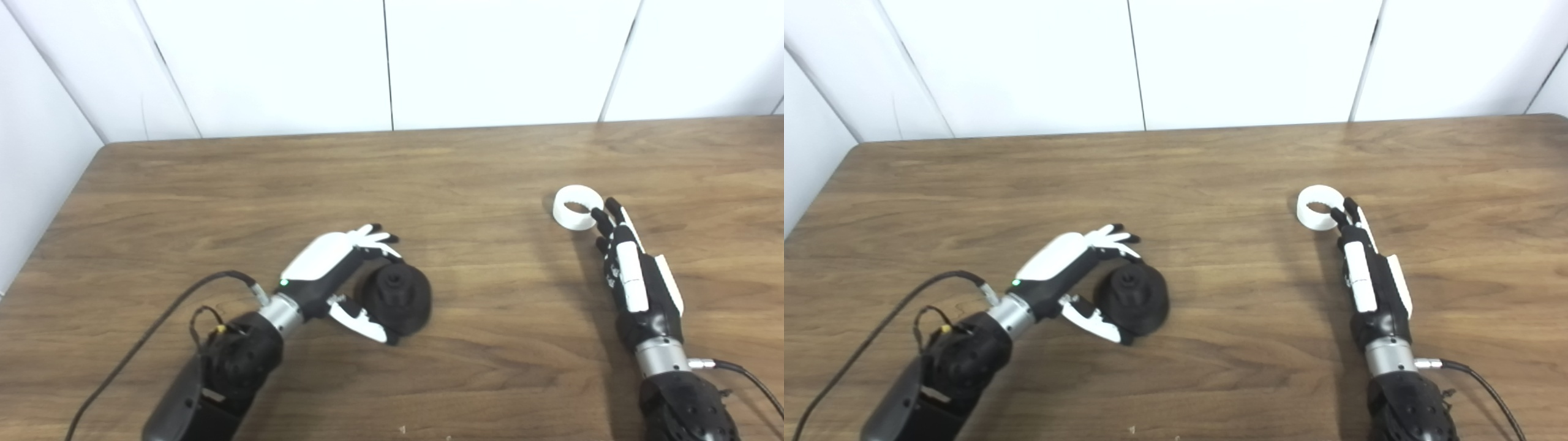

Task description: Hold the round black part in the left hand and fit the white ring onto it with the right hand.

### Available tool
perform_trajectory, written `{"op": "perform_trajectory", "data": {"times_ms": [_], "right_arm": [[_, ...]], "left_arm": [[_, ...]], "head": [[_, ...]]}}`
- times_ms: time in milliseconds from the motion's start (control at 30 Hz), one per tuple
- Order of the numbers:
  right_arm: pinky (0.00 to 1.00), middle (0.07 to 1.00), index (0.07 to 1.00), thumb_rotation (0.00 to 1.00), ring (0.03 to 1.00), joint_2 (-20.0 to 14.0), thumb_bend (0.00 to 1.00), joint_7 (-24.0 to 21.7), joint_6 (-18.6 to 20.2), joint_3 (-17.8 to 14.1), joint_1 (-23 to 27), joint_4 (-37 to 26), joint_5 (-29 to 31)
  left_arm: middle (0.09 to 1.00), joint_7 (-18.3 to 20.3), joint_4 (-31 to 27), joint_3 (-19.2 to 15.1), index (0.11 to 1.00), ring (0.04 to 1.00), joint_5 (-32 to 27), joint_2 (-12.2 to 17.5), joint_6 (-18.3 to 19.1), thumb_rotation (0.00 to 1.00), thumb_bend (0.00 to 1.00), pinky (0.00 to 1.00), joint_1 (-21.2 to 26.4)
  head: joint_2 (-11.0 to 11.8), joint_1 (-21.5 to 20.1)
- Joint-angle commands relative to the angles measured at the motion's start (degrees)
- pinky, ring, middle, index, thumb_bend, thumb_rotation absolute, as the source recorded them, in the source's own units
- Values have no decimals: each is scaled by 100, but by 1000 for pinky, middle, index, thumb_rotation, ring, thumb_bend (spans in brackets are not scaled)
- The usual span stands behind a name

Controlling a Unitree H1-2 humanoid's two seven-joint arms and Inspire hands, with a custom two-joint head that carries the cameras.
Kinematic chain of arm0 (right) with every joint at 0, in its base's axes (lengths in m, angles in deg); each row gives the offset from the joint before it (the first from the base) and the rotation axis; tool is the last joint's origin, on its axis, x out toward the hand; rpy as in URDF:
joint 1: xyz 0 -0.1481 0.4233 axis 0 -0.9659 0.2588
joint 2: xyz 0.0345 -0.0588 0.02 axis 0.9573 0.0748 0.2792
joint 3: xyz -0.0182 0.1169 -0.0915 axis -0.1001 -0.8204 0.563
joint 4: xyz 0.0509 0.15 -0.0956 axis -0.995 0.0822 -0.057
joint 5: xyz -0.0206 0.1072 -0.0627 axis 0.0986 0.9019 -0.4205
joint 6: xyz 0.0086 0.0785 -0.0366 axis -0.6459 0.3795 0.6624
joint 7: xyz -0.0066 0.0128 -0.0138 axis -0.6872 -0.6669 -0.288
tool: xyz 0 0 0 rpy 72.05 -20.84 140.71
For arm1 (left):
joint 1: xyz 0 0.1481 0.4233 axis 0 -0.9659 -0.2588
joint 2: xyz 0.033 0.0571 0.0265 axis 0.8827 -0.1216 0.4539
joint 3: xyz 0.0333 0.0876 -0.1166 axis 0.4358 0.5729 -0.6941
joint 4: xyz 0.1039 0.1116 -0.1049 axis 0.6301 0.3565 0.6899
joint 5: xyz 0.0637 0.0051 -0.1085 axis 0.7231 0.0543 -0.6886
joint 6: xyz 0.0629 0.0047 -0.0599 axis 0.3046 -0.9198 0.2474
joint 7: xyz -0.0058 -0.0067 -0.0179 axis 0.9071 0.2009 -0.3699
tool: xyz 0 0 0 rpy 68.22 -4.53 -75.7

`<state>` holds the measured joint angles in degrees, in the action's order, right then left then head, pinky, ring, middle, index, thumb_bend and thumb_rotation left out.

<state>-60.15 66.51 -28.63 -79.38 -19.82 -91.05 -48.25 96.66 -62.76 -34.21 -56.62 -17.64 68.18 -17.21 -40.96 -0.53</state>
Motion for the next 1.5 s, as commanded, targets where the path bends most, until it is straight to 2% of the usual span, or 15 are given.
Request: {"op": "perform_trajectory", "data": {"times_ms": [0, 433, 633, 700, 733, 800, 833, 867, 1033, 1100, 1267, 1333, 1433, 1467], "right_arm": [[1000, 944, 989, 960, 995, -23, 633, -13, -44, 32, -37, -237, -18], [1000, 946, 991, 949, 999, -58, 630, -22, 18, -15, -14, -279, 6], [1000, 953, 981, 944, 990, -165, 579, 4, 109, -33, 125, -329, -187], [979, 946, 958, 889, 969, -200, 569, 55, 120, -68, 249, -338, -286], [958, 936, 935, 774, 953, -232, 583, 90, 122, -90, 348, -328, -348], [928, 928, 914, 666, 938, -307, 614, 203, 140, -94, 508, -323, -639], [871, 910, 886, 603, 910, -372, 644, 298, 145, -85, 628, -313, -890], [858, 899, 856, 519, 901, -413, 696, 366, 148, -78, 708, -306, -1067], [861, 884, 815, 290, 889, -637, 767, 461, -166, -179, 1303, -36, -1099], [858, 881, 801, 257, 887, -831, 782, 525, -247, -132, 1598, 152, -1371], [911, 887, 747, 318, 916, -1335, 847, 612, -133, 218, 2133, 580, -2481], [924, 892, 723, 286, 936, -1452, 872, 574, -130, 330, 2290, 788, -2638], [862, 905, 697, 240, 937, -1628, 908, 456, -142, 529, 2533, 1305, -2802], [875, 910, 692, 230, 947, -1683, 918, 406, -139, 600, 2606, 1488, -2845]], "left_arm": [[912, -95, -121, 53, 626, 988, 106, -41, -214, 272, 884, 974, 18], [928, 49, -355, 135, 623, 1000, 166, -168, -226, 251, 886, 1000, -178], [932, 123, -416, 101, 627, 1000, 154, -141, -198, 248, 882, 1000, -182], [934, 151, -415, 86, 631, 1000, 147, -134, -205, 247, 877, 1000, -184], [934, 163, -411, 78, 630, 1000, 143, -139, -198, 244, 878, 1000, -186], [934, 167, -393, 70, 629, 1000, 131, -154, -207, 242, 880, 1000, -187], [932, 158, -368, 70, 625, 1000, 131, -163, -231, 243, 881, 1000, -184], [931, 151, -351, 70, 623, 1000, 133, -170, -249, 252, 882, 1000, -182], [931, 186, -353, 62, 622, 1000, 117, -190, -224, 263, 883, 1000, -139], [931, 202, -359, 49, 622, 1000, 101, -191, -212, 260, 884, 1000, -128], [929, 186, -313, 34, 621, 1000, 93, -189, -240, 257, 885, 999, -127], [931, 187, -295, 35, 620, 1000, 95, -192, -237, 258, 884, 996, -132], [930, 159, -251, 41, 619, 1000, 106, -216, -261, 259, 885, 1000, -144], [930, 151, -249, 38, 620, 1000, 99, -221, -269, 259, 885, 1000, -151]], "head": [[-11, -20], [-55, -51], [-61, -87], [-66, -95], [-74, -100], [-76, -101], [-76, -101], [-76, -101], [-88, -75], [-86, -93], [-61, -135], [-61, -135], [-17, -140], [-17, -143]]}}
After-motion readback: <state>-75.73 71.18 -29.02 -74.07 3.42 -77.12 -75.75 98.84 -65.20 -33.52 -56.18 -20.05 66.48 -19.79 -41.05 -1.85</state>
